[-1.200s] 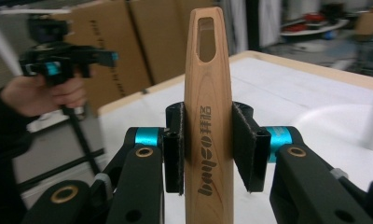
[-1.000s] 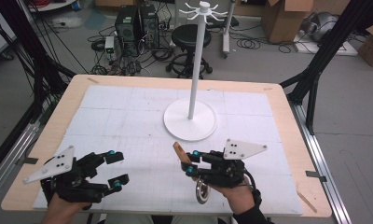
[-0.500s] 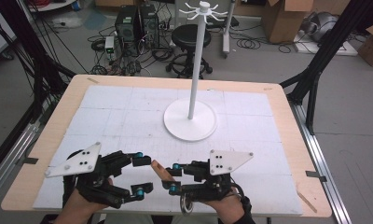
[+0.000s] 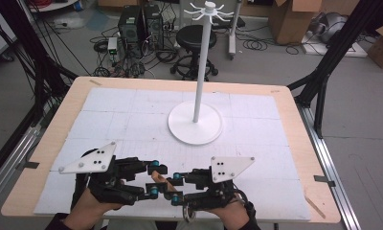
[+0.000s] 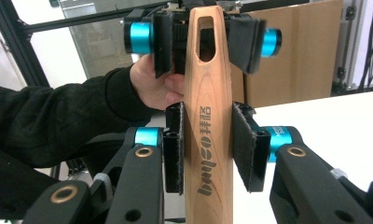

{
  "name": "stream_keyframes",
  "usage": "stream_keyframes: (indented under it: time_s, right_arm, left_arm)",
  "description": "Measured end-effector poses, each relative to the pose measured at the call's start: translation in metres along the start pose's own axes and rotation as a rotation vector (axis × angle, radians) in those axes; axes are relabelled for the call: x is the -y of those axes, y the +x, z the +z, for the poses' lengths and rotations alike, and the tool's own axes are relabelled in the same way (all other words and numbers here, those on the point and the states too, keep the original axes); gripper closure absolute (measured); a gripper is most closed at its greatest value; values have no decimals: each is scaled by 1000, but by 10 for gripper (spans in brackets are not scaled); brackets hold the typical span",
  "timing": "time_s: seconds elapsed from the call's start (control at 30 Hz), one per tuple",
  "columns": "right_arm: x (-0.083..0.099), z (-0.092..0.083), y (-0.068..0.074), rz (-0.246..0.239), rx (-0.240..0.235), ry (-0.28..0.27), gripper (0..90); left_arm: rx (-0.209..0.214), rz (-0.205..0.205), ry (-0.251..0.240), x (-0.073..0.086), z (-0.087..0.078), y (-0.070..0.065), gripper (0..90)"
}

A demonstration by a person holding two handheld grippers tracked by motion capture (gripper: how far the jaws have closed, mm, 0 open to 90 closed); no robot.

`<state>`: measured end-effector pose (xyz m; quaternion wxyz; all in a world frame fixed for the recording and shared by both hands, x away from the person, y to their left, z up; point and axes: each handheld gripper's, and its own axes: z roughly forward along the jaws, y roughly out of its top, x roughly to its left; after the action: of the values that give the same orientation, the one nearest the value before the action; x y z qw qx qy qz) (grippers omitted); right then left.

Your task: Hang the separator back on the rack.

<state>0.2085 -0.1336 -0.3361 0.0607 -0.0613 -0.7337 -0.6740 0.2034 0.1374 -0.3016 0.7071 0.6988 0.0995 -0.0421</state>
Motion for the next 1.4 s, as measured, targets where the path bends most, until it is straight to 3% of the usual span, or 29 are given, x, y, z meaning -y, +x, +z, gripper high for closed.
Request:
stream_keyframes:
  time_s: [0.13, 0.2, 0.33, 0.4, 0.47, 0.6, 0.83, 0.9, 1.0, 1.17, 1.4]
  right_arm:
    - [2, 1, -2, 9, -24, -11, 670]
    - [2, 1, -1, 11, -23, -11, 669]
    - [2, 3, -2, 21, -16, -15, 636]
    - [2, 4, 0, 16, 45, -6, 463]
    - [2, 4, 0, 15, 99, -2, 416]
    - [1, 5, 4, -11, 194, 10, 387]
    - [-1, 17, 13, -53, 321, 59, 361]
    - [-3, 22, 18, -85, 352, 70, 362]
    - [-4, 27, 22, -94, 385, 82, 372]
    - [-3, 31, 25, -103, 485, 101, 406]
    - [0, 31, 21, -55, 542, 130, 603]
  left_arm:
    - [-4, 11, 2, 0, -2, 0, 702]
    - [-6, 11, -2, -1, -2, -1, 705]
    - [-52, 19, 8, -2, -2, -4, 712]
    - [-92, 19, 8, -5, -1, -6, 714]
    - [-139, 17, 17, -8, -2, -7, 717]
    - [-231, 35, 27, -14, -4, -10, 725]
    - [-381, 75, 35, -19, -2, -19, 728]
    - [-413, 85, 31, -19, 2, -22, 729]
    - [-455, 98, 24, -21, 7, -25, 729]
    - [-512, 107, 13, -21, 16, -30, 729]
    - [-541, 111, 15, -17, 29, -30, 729]
